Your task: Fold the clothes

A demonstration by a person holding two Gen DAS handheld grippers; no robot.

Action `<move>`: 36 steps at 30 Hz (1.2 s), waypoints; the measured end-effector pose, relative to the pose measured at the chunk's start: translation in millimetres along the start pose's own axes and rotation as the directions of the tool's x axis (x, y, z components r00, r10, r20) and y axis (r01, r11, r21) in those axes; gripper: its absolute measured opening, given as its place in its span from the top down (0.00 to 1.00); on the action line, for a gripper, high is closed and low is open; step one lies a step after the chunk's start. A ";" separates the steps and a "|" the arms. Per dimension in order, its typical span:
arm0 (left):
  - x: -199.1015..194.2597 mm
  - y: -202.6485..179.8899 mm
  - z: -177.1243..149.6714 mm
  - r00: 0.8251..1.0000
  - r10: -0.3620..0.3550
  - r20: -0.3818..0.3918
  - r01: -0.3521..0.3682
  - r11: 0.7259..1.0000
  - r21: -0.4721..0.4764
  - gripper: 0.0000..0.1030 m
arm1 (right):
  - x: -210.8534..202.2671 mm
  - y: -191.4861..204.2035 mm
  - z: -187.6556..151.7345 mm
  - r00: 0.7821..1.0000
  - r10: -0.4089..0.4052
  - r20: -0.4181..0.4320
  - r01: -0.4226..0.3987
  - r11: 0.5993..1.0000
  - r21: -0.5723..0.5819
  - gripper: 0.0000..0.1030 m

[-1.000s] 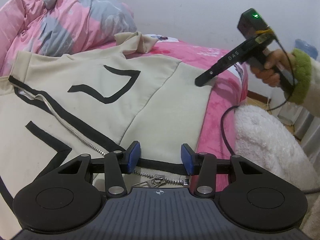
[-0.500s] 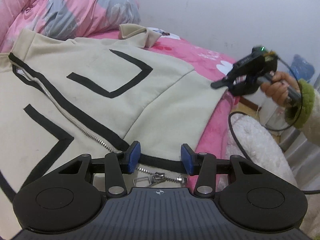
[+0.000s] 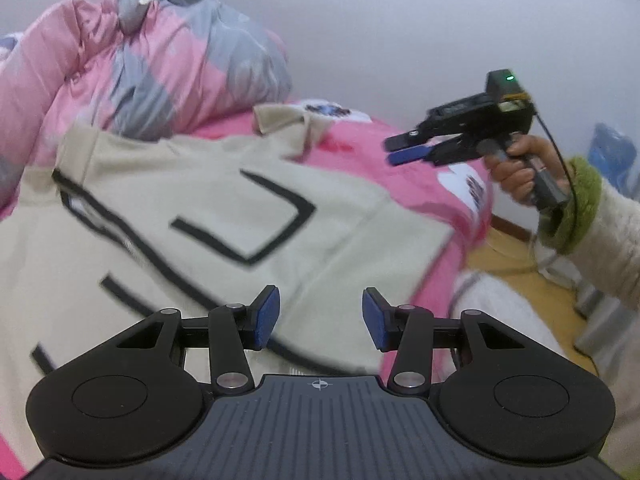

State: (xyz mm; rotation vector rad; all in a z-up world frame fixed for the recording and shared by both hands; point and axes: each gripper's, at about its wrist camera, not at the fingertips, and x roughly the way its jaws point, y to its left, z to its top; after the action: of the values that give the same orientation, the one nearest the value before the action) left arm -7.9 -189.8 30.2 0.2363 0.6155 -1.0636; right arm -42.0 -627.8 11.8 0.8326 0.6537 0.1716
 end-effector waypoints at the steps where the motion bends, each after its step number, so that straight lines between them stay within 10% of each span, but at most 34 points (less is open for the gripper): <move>1: 12.7 -0.1 3.2 1.000 0.008 -0.002 -0.008 1.000 -0.003 0.56 | 14.9 -6.8 9.4 1.000 0.017 -0.002 -0.017 0.999 0.045 0.69; 9: 74.5 1.9 -18.0 0.994 0.082 -0.074 -0.080 0.996 0.034 0.56 | 136.2 -44.5 68.7 0.996 -0.071 -0.044 0.077 0.987 0.139 0.58; 10: 72.7 3.4 -21.0 0.995 0.076 -0.066 -0.075 0.997 0.031 0.56 | 147.0 -47.2 73.9 0.996 -0.085 -0.033 0.089 0.988 0.126 0.60; 12: 68.9 6.9 -24.3 0.996 0.061 -0.066 -0.059 0.998 0.023 0.56 | 166.9 -51.3 84.0 0.994 -0.110 -0.008 0.110 0.989 0.098 0.96; 19: 71.1 10.2 -23.7 0.996 0.024 -0.089 -0.021 0.999 0.035 0.56 | 172.1 -12.6 118.6 0.967 -0.110 0.231 0.160 0.965 -0.210 0.96; 23: 70.8 8.8 -26.0 0.996 0.021 -0.087 -0.017 0.999 0.038 0.56 | 213.8 -29.4 117.9 0.951 -0.268 0.156 0.304 0.904 -0.300 0.97; 31: 71.0 9.5 -26.4 0.997 0.019 -0.079 -0.016 0.999 0.047 0.56 | 137.6 -38.7 112.3 0.959 -0.197 0.205 0.213 0.975 -0.060 0.72; 36: 71.4 9.1 -25.4 0.996 0.025 -0.080 -0.022 0.999 0.044 0.56 | 85.5 5.2 77.5 0.981 -0.092 0.170 0.132 0.962 -0.239 0.76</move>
State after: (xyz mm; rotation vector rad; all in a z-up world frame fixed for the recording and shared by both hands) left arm 15.1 -226.7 -32.6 0.3244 0.6613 -1.0491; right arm 72.9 -640.1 13.5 0.5583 0.5164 0.0814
